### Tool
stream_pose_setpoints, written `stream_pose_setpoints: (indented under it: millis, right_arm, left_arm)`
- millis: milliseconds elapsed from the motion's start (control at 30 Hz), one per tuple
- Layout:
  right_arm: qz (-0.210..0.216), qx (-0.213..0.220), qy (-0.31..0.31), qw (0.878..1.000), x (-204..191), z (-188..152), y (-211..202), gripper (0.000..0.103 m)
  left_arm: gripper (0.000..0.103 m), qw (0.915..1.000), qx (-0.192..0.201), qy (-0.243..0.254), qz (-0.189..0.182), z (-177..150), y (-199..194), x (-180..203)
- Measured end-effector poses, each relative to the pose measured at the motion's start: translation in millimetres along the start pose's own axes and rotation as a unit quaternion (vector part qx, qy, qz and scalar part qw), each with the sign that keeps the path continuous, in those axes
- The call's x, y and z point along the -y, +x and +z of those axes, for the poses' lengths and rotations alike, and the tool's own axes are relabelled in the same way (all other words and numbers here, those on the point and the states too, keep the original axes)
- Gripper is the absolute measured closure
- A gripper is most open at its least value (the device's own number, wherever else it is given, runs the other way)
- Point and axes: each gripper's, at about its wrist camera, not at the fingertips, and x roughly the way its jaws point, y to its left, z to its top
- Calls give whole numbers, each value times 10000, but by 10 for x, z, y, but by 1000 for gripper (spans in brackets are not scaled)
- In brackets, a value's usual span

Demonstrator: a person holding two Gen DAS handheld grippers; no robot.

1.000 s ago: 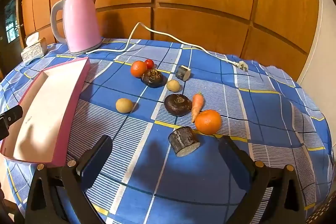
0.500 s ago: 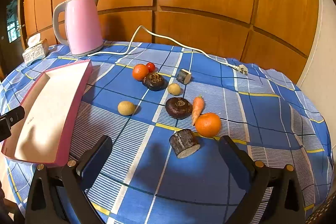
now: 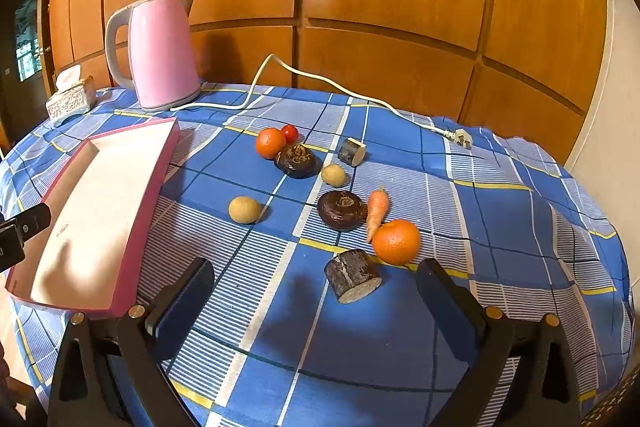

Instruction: Organize fruits

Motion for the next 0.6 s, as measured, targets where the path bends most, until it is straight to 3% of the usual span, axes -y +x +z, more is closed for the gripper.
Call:
stream_pose_setpoints:
  millis: [600]
  right_arm:
    - [-22,101,7,9999,8,12,-48,0]
  left_arm:
    - [0,10000,7,-9,-31,28,-25,44]
